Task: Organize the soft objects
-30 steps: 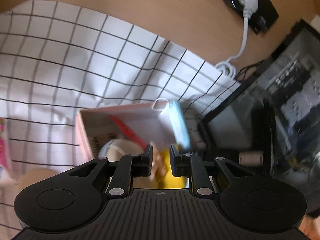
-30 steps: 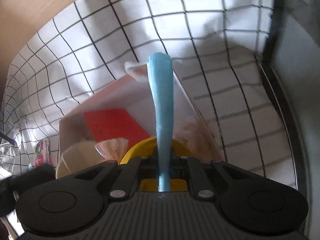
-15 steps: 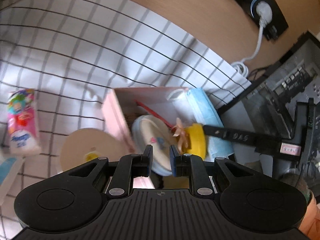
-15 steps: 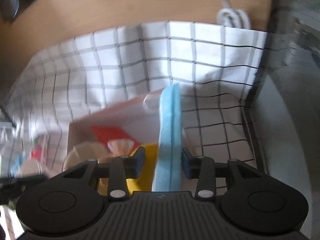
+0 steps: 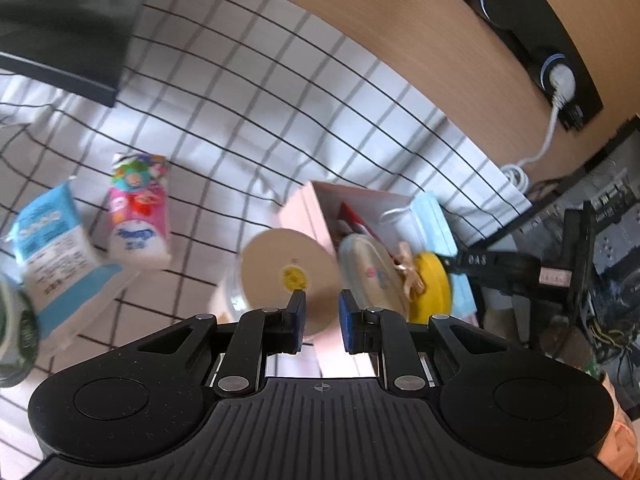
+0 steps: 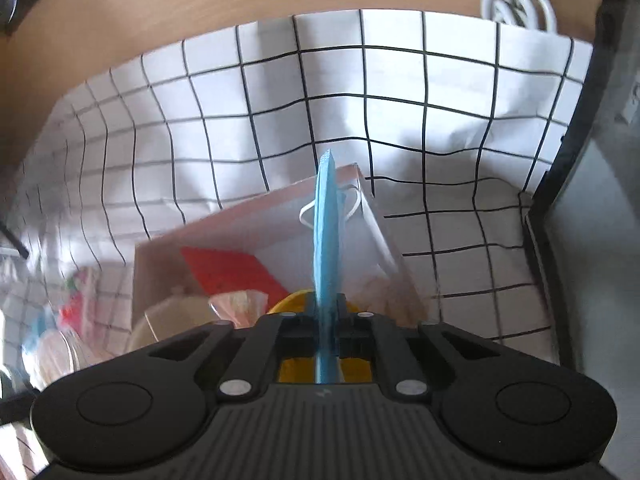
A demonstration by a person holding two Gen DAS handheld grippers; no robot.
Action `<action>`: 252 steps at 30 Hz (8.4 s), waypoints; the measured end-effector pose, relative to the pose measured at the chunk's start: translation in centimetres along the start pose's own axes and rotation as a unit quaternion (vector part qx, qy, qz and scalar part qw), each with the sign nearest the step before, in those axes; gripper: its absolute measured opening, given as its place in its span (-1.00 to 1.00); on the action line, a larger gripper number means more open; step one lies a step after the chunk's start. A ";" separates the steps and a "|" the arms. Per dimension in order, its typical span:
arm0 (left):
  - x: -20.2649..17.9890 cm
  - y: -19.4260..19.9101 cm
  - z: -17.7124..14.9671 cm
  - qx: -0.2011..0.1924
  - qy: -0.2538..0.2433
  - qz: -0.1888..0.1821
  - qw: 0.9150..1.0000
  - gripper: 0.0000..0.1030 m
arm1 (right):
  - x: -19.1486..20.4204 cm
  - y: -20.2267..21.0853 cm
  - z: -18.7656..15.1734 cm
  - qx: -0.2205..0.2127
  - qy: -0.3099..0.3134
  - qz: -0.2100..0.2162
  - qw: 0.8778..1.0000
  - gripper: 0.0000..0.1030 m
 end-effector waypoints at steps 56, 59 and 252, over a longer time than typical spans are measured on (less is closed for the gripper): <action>11.4 -6.7 8.3 0.177 0.065 0.217 0.958 -0.26 | 17.1 0.5 2.0 0.006 0.108 0.171 0.979 0.54; 9.9 -7.1 8.6 0.173 0.049 0.206 0.962 -0.04 | 16.3 0.2 1.9 0.009 0.092 0.180 0.979 0.54; 0.1 3.9 -18.2 -0.142 -0.039 0.194 0.970 -0.27 | 5.8 6.4 -18.2 0.007 0.171 0.083 0.982 0.61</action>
Point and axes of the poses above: each gripper's, at about its wrist camera, not at the fingertips, and y roughly against the way its jaws point, x to its left, z to its top, the point moved 2 cm from there along -y, roughly the way its jaws point, and after that the axes turned 13 degrees about z, right-handed, at the moved point
